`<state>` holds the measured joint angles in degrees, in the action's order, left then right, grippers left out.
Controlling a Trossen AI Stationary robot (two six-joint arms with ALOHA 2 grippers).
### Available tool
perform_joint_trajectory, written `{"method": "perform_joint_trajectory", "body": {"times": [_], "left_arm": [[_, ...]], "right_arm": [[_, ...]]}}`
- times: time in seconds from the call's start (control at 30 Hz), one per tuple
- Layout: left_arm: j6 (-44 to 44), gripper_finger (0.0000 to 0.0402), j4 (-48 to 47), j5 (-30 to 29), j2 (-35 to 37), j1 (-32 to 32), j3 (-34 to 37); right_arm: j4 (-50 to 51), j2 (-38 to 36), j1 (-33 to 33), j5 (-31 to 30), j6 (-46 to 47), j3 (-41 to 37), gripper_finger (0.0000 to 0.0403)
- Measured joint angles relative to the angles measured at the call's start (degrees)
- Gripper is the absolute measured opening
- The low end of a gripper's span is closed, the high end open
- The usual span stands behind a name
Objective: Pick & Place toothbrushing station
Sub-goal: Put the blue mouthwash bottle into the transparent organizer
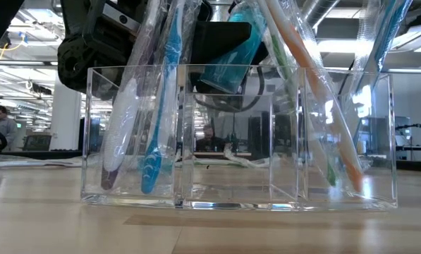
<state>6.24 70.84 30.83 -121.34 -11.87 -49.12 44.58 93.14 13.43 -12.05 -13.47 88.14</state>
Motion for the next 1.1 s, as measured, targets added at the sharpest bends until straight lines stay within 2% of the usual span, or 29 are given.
{"method": "perform_joint_trajectory", "body": {"times": [1.1], "left_arm": [[-0.42, 0.0108, -0.08, -0.66, -0.9, -0.76, -0.02]], "right_arm": [[0.0, 0.0, 0.0, 0.0, -0.01, 0.0, 0.0098]]}}
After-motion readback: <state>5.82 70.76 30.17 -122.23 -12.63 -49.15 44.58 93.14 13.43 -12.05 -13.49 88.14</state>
